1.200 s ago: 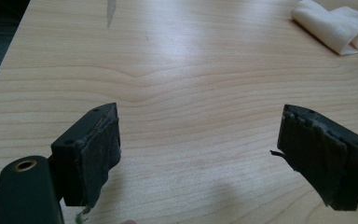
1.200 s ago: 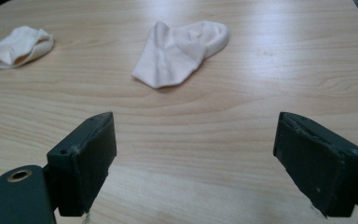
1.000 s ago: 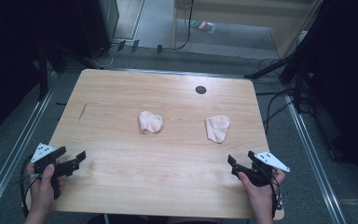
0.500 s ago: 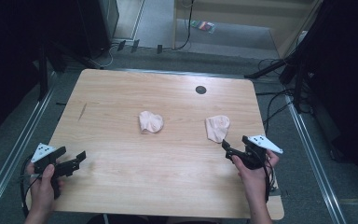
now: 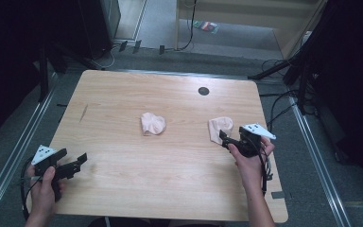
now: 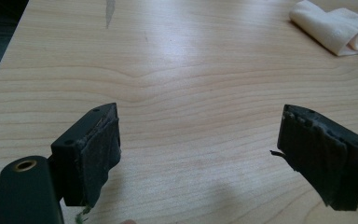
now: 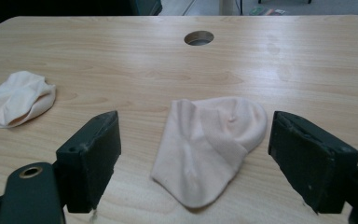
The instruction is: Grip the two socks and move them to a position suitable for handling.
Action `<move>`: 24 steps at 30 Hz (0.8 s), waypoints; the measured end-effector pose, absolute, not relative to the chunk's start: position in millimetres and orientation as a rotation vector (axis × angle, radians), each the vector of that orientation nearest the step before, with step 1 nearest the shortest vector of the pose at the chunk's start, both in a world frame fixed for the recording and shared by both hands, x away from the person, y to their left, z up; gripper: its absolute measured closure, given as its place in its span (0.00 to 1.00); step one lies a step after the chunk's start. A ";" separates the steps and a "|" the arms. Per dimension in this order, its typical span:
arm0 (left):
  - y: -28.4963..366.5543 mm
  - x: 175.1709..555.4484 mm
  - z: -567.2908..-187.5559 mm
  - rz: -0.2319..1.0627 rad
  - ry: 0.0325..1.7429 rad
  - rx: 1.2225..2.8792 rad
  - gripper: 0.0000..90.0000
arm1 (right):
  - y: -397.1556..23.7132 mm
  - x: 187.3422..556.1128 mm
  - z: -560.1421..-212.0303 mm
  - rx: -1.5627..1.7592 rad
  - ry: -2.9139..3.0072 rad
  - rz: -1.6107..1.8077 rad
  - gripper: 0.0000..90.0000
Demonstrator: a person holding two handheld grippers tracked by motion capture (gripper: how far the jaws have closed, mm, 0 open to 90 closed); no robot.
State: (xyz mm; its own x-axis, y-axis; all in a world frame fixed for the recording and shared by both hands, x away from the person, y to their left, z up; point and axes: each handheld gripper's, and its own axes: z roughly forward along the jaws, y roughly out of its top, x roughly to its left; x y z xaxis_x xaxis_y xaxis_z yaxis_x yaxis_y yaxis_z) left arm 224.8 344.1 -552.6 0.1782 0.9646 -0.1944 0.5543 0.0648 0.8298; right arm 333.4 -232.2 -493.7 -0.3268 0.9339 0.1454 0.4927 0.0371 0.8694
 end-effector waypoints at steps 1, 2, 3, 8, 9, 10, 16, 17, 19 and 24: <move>344.3 224.7 -552.5 0.602 1.488 1.599 0.15 | -229.4 339.8 -493.9 1.440 1.855 1.226 0.20; 344.3 224.7 -552.5 0.602 1.488 1.599 0.15 | -229.4 339.8 -493.9 1.440 1.855 1.226 0.20; 344.3 224.7 -552.6 0.601 1.487 1.597 0.15 | -228.2 342.0 -494.1 1.437 1.859 1.221 0.21; 344.4 224.8 -552.6 0.601 1.486 1.600 0.15 | -215.2 360.3 -502.5 1.445 1.886 1.185 0.23; 344.4 224.8 -552.6 0.600 1.486 1.599 0.15 | -214.1 362.2 -503.3 1.445 1.888 1.177 0.24; 344.4 224.7 -552.6 0.601 1.486 1.598 0.15 | -212.8 364.8 -504.6 1.448 1.890 1.175 0.24; 344.7 224.9 -552.6 0.598 1.488 1.599 0.15 | -208.5 379.7 -518.1 1.485 1.916 1.118 0.26; 344.8 225.1 -552.8 0.596 1.487 1.598 0.15 | -208.8 382.3 -521.1 1.503 1.916 1.108 0.27; 344.9 225.1 -552.8 0.595 1.487 1.598 0.15 | -209.6 385.3 -525.3 1.527 1.920 1.097 0.27; 344.8 225.4 -552.9 0.590 1.487 1.601 0.15 | -207.7 390.2 -533.0 1.535 1.939 1.061 0.29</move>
